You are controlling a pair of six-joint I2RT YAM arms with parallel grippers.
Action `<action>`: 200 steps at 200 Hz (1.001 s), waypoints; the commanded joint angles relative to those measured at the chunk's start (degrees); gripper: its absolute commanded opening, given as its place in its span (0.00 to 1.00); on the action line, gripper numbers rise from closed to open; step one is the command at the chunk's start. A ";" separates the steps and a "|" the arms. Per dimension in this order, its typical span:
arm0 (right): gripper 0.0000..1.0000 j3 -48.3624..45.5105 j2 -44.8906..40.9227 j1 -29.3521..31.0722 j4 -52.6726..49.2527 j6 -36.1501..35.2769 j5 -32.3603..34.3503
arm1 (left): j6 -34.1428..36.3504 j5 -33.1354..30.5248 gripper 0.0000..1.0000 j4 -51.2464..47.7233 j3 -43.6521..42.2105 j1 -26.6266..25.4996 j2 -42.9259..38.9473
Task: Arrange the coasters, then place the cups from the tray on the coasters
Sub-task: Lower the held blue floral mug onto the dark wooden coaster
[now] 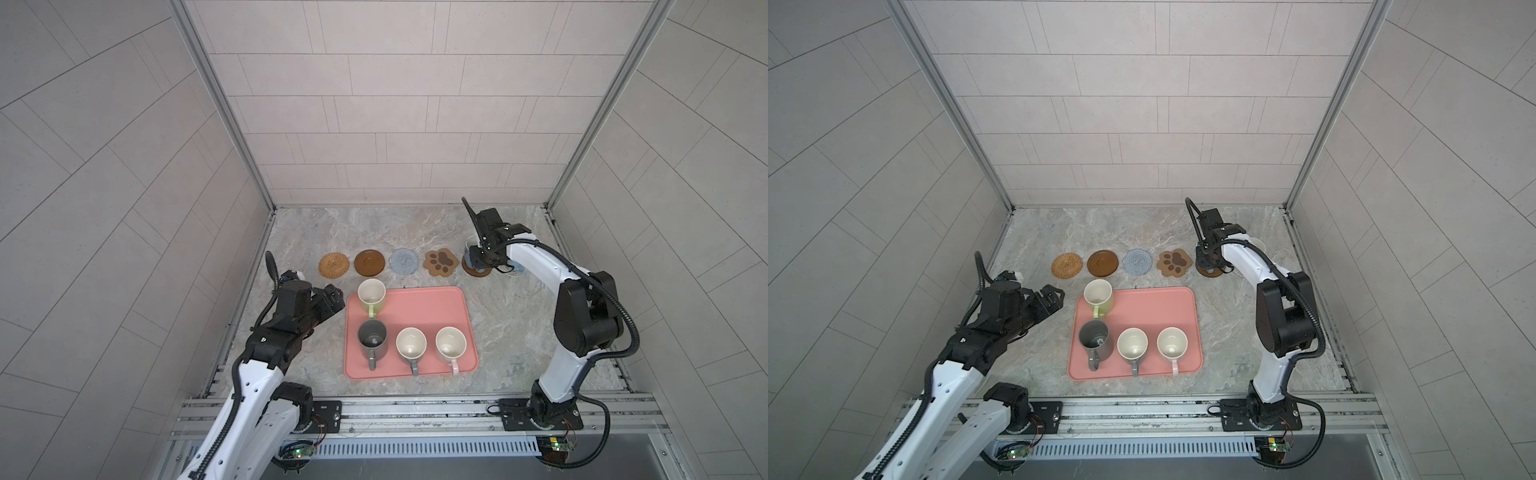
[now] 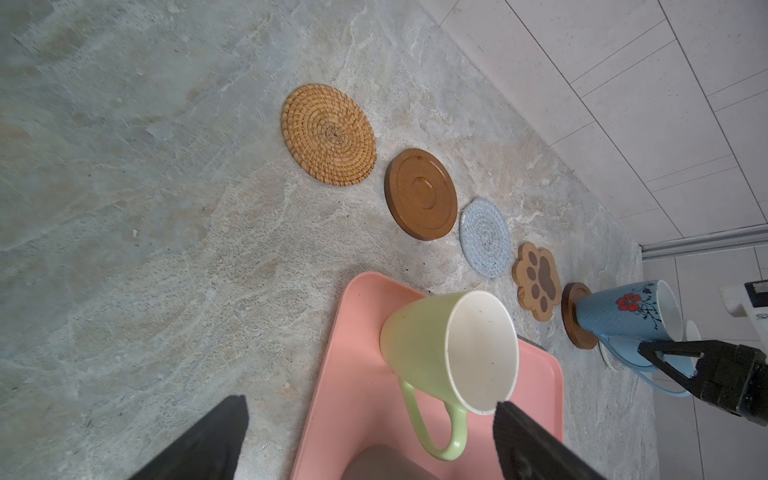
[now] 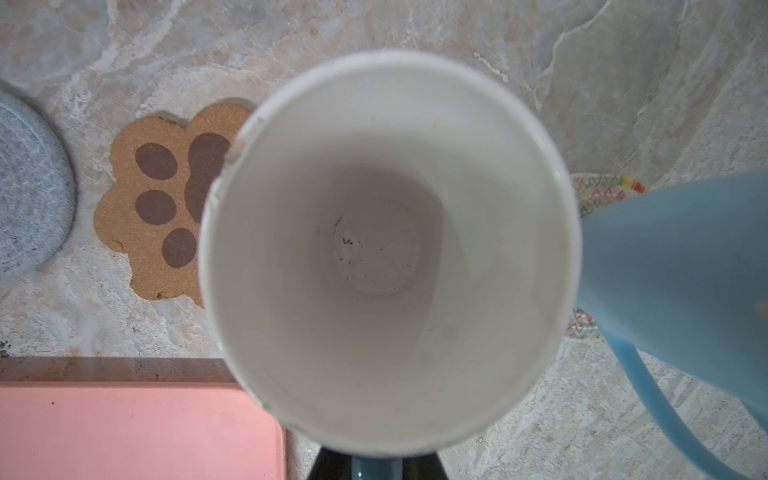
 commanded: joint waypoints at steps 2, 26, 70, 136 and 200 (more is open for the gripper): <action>0.08 1.83 0.02 -0.59 2.13 -1.27 0.34 | -0.81 -1.13 1.00 -0.41 0.75 -0.24 0.09; 0.08 1.82 0.08 -1.15 2.42 -1.70 0.07 | -0.77 -1.08 1.00 -0.36 0.68 -0.27 0.09; 0.07 1.48 0.11 -1.83 2.72 -1.89 -0.64 | -1.10 -1.15 1.00 -0.43 0.40 -0.31 -0.18; 0.07 0.88 0.09 -2.49 2.94 -2.13 -0.88 | -1.14 -1.04 1.00 -0.36 0.51 -0.32 -0.21; 0.07 0.11 0.07 -2.98 3.00 -2.91 -0.98 | -1.31 -1.13 1.00 -0.38 0.29 -0.31 -0.35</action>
